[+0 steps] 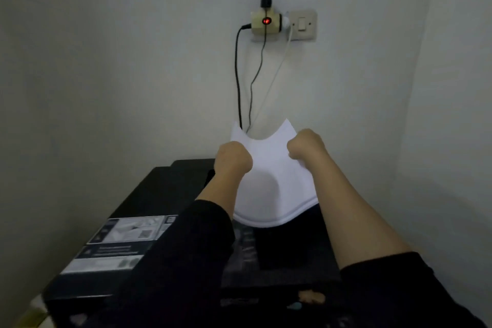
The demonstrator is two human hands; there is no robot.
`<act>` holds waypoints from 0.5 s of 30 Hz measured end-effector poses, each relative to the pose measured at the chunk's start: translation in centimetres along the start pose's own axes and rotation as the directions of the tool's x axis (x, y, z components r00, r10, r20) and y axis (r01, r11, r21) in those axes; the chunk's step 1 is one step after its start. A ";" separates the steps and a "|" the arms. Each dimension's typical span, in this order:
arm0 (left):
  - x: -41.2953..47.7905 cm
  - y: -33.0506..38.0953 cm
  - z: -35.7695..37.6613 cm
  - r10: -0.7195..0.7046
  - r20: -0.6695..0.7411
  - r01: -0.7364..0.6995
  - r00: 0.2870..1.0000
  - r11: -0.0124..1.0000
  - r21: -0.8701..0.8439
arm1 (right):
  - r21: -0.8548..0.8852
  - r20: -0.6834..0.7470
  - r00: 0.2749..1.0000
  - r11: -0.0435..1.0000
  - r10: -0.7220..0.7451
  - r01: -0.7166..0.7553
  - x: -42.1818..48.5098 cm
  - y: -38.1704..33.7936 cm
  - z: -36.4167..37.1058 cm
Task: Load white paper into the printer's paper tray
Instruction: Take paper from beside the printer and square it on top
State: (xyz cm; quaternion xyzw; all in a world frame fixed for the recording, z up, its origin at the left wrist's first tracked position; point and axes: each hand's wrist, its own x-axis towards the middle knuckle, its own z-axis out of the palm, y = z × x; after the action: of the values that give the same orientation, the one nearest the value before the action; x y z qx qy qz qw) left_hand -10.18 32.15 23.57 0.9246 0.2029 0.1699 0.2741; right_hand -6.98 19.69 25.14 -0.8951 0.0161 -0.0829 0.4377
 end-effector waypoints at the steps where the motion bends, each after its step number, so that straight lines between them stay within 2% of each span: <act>1: 0.7 -1.8 -0.8 0.012 -0.023 -0.013 1.000 0.999 -0.032 | 0.103 0.010 1.000 0.995 -0.008 0.007 0.2 -0.6 1.4; 4: 2.5 -6.5 -3.5 0.008 -0.142 -0.032 0.990 0.986 -0.165 | 0.263 -0.043 0.998 0.963 -0.046 0.056 -0.6 -3.3 5.1; 7: 3.5 -9.5 -6.6 0.032 -0.268 -0.128 0.963 0.929 -0.347 | 0.415 -0.091 0.992 0.902 -0.091 0.121 -0.5 -5.8 8.4; 11: 4.8 -12.1 -9.3 0.070 -0.385 -0.258 0.920 0.849 -0.461 | 0.553 -0.114 0.980 0.809 -0.163 0.199 -1.5 -8.5 11.1; 13: 5.2 -13.3 -9.5 0.058 -0.404 -0.274 0.913 0.821 -0.502 | 0.579 -0.118 0.977 0.788 -0.175 0.211 -2.1 -8.8 12.1; 15: 5.6 -15.0 -8.6 0.054 -0.363 -0.247 0.930 0.823 -0.511 | 0.571 -0.078 0.978 0.795 -0.195 0.204 -2.3 -8.2 13.2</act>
State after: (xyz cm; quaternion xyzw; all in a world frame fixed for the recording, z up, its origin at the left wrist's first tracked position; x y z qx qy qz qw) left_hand -13.25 50.05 22.92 0.7778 0.1144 0.3959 0.4745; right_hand -7.44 35.28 23.27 -0.7169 -0.1009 -0.1361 0.6763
